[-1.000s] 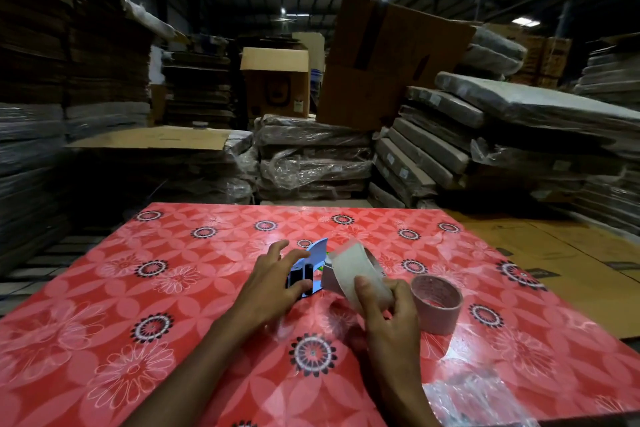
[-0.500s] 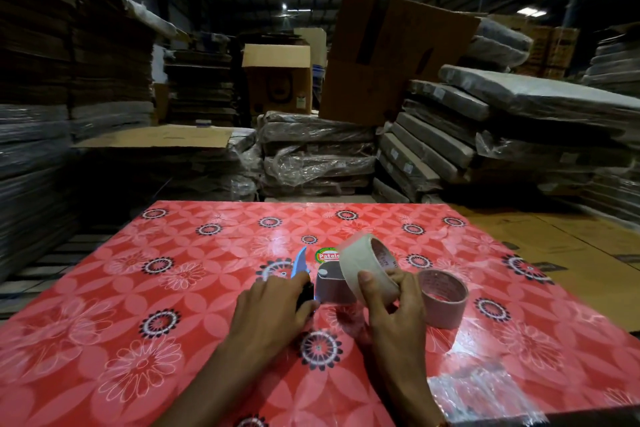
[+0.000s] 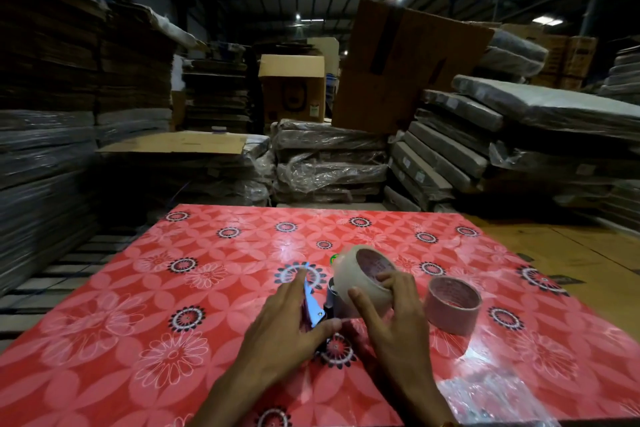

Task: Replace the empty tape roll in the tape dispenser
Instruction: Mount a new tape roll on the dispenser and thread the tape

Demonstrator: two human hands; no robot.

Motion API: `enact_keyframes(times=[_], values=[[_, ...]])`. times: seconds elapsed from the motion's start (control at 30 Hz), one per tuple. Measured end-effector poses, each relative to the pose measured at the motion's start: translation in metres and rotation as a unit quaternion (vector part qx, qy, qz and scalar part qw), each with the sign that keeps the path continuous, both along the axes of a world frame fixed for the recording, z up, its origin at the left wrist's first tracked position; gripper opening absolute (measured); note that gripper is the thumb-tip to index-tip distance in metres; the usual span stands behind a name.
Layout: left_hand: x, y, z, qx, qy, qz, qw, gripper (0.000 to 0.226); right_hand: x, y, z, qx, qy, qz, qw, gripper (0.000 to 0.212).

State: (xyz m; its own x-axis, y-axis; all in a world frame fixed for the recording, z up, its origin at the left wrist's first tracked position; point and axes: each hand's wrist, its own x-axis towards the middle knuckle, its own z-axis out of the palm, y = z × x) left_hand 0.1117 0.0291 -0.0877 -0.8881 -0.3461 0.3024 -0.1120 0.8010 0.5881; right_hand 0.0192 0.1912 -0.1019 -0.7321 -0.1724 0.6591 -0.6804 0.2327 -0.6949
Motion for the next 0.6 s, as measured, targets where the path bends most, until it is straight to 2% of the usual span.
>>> enact_keyframes(times=[0.17,0.37,0.5,0.6], values=[[-0.004,0.004,-0.02,-0.009,0.017,-0.013,1.0,0.093,-0.004,-0.009,0.0,0.074,0.056,-0.004,0.996,0.031],[-0.004,0.004,-0.028,-0.024,0.033,-0.009,0.999,0.089,-0.011,-0.015,0.002,0.177,0.081,-0.026,0.981,0.03],[-0.005,0.004,-0.028,-0.017,0.045,-0.009,0.999,0.088,-0.014,-0.013,0.002,0.323,0.062,-0.032,0.944,0.032],[-0.003,0.004,-0.029,-0.008,0.056,-0.016,0.998,0.088,-0.014,-0.011,0.006,0.376,0.048,-0.017,0.925,0.035]])
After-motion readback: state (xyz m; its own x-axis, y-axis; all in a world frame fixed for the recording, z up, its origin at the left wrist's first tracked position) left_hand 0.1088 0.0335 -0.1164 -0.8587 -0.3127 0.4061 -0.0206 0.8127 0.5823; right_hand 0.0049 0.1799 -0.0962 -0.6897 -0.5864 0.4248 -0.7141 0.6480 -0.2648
